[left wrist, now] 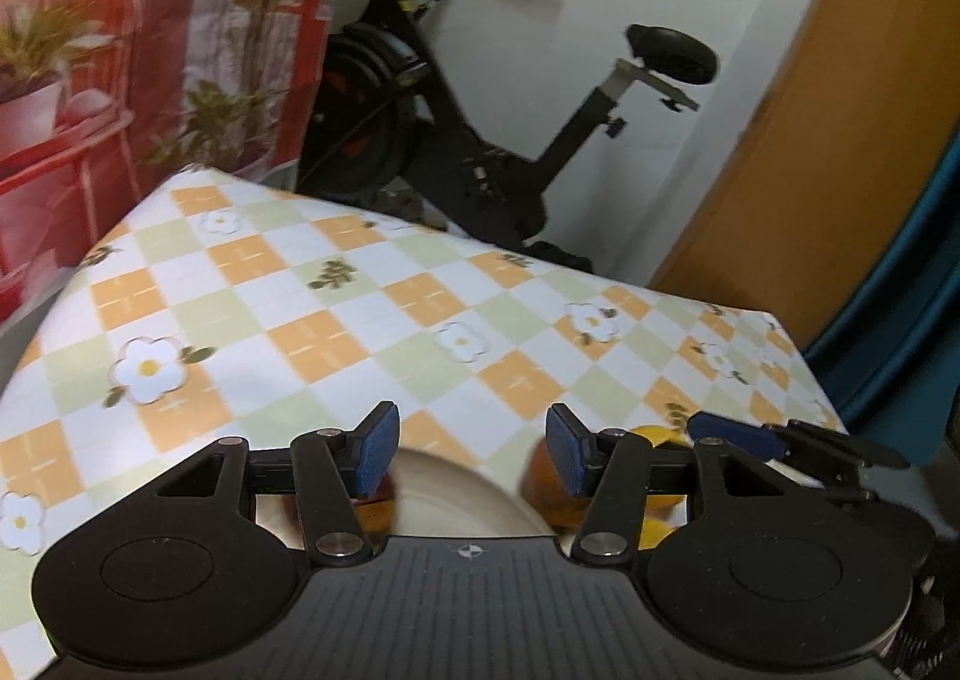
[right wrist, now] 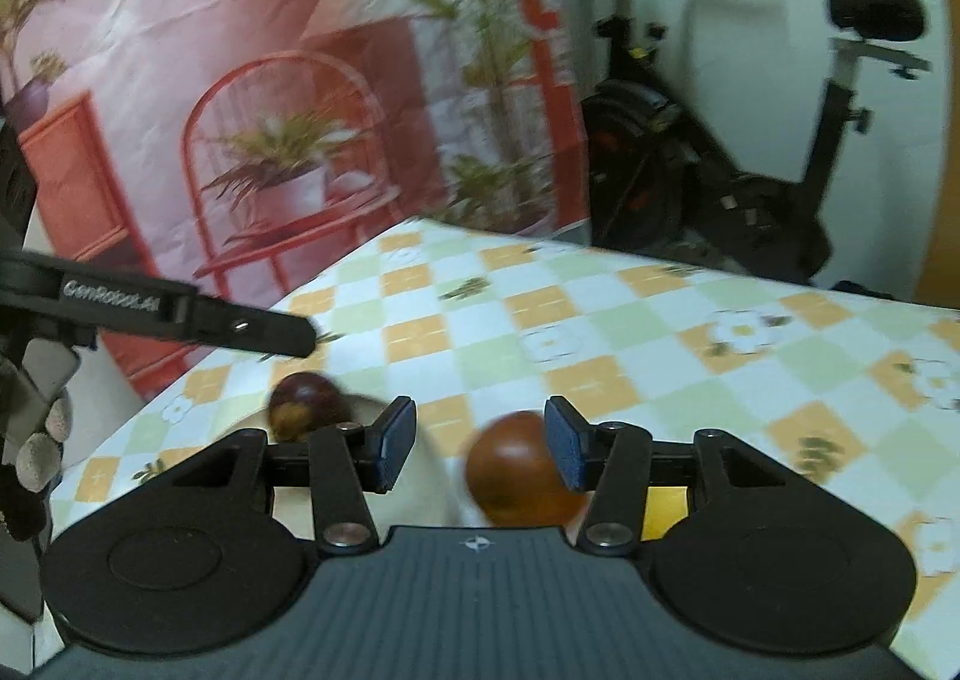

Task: Organize fruits
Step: 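Move the left gripper to the lemon and close around it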

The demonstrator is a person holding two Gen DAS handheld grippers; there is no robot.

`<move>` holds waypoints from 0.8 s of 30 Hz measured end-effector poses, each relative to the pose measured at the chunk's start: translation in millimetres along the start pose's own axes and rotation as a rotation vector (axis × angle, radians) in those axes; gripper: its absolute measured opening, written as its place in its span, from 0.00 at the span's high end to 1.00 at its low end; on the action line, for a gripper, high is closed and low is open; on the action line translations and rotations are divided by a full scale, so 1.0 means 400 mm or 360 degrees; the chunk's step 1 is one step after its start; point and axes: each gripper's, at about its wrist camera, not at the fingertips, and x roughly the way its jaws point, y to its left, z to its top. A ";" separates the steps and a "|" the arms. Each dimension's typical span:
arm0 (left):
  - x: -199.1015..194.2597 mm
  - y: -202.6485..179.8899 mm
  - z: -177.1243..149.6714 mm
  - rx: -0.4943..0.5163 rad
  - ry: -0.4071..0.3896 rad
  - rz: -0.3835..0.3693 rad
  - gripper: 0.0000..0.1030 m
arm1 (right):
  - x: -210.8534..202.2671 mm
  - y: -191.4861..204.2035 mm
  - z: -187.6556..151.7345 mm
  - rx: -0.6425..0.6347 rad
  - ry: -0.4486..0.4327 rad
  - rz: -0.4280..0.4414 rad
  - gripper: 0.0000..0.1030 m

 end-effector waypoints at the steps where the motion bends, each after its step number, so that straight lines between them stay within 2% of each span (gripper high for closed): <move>1: 0.004 -0.014 -0.001 0.0018 0.0000 -0.0012 0.46 | -0.015 -0.021 0.001 0.0018 -0.0014 -0.0018 0.50; 6: 0.035 -0.085 -0.004 0.0085 0.0019 -0.0085 0.46 | -0.069 -0.122 0.001 0.0099 -0.0045 -0.0103 0.50; 12: 0.090 -0.151 0.000 0.0173 0.0083 -0.0132 0.46 | -0.077 -0.188 -0.018 0.0082 0.0026 -0.0153 0.50; 19: 0.191 -0.213 0.010 0.0215 0.0279 -0.0176 0.46 | -0.035 -0.204 -0.051 -0.0016 0.0186 -0.0106 0.50; 24: 0.250 -0.232 0.008 0.0196 0.0380 -0.0140 0.46 | -0.010 -0.210 -0.063 -0.0016 0.0204 -0.0052 0.49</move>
